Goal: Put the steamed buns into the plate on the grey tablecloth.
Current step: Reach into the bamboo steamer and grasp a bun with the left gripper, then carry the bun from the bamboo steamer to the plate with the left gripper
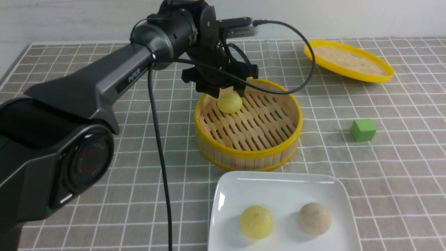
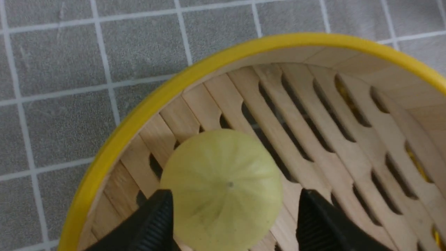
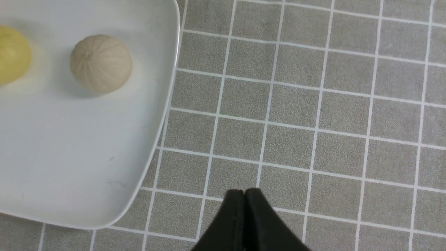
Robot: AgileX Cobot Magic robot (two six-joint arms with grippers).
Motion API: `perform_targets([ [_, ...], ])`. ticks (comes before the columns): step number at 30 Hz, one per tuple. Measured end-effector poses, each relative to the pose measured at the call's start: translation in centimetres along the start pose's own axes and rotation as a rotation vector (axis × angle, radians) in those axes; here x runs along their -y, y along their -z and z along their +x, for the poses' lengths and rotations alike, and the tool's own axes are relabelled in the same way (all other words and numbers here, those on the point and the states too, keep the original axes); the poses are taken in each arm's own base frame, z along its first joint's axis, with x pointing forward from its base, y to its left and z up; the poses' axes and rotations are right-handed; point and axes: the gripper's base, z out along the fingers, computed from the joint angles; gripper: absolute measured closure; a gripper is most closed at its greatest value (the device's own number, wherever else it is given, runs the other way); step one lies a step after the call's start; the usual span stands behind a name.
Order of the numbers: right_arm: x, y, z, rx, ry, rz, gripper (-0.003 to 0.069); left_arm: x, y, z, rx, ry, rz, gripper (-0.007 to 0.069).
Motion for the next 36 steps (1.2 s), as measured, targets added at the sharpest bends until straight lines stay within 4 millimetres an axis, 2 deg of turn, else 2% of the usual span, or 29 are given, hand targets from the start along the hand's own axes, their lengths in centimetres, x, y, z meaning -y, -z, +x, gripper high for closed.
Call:
perform_targets([
  [5,0.0,0.0,0.0,0.0,0.0,0.0,0.065,-0.2,-1.0,0.3,-0.011,-0.001,-0.007,0.0215],
  [7,0.0,0.0,0.0,0.001,0.0,0.0,0.0648,-0.2,-1.1,0.3,-0.012,-0.001,-0.008,0.0316],
  [10,0.0,0.0,-0.1,0.006,0.0,-0.002,0.0648,-0.2,-0.8,0.5,-0.044,0.003,-0.009,0.0515],
  [11,0.0,0.0,-0.1,0.007,0.0,-0.002,0.0647,-0.1,-0.4,0.7,-0.067,0.005,-0.009,0.0561],
  [13,0.0,0.0,-0.1,0.009,0.0,-0.003,0.0645,0.1,1.5,0.6,-0.094,0.0,-0.009,0.0598],
  [15,0.0,0.0,-0.2,0.019,0.0,-0.005,0.0644,0.3,4.1,0.4,-0.111,-0.014,-0.011,0.0603],
  [17,-0.1,0.0,-0.2,0.027,0.0,-0.007,0.0642,0.7,7.6,-0.1,-0.079,-0.033,-0.009,0.0603],
  [18,-0.1,0.0,-0.3,0.035,0.0,-0.009,0.0641,0.9,11.5,-0.3,-0.056,-0.056,-0.013,0.0605],
  [21,-0.1,0.0,-0.6,0.062,0.002,-0.016,0.064,1.3,19.9,-0.3,0.067,-0.1,0.003,0.0606],
  [24,-0.2,0.0,-0.7,0.08,0.008,-0.02,0.064,1.1,25.7,1.8,0.122,-0.104,0.025,0.0606],
  [25,-0.2,0.0,-0.7,0.081,0.008,-0.02,0.064,1.0,25.7,2.2,0.106,-0.102,0.026,0.0606],
  [26,-0.2,0.0,-0.8,0.088,0.009,-0.022,0.064,0.7,26.8,4.5,0.063,-0.088,0.052,0.0606],
  [27,-0.2,0.0,-0.8,0.088,0.009,-0.022,0.064,0.7,26.8,4.8,0.055,-0.086,0.055,0.0606],
  [28,-0.2,0.0,-0.8,0.093,0.011,-0.023,0.0639,0.4,26.5,7.3,-0.018,-0.073,0.082,0.0606],
  [29,-0.2,0.0,-0.8,0.093,0.011,-0.023,0.0639,0.4,26.1,7.6,-0.037,-0.07,0.083,0.0606],
  [31,-0.2,0.0,-0.9,0.101,0.011,-0.026,0.0637,0.5,23.3,12.2,-0.206,-0.066,0.105,0.0606],
  [32,-0.2,0.1,-0.9,0.104,0.011,-0.026,0.0637,1.0,21.8,13.9,-0.255,-0.072,0.12,0.0604],
  [34,-0.3,0.1,-1.0,0.107,0.011,-0.027,0.0637,1.5,20.2,15.7,-0.29,-0.075,0.14,0.0603],
  [35,-0.3,0.1,-1.0,0.11,0.011,-0.028,0.0635,2.7,18.4,17.7,-0.315,-0.099,0.163,0.0603],
  [36,-0.3,0.1,-1.0,0.111,0.011,-0.028,0.0634,3.4,17.3,18.8,-0.323,-0.113,0.177,0.0603],
])
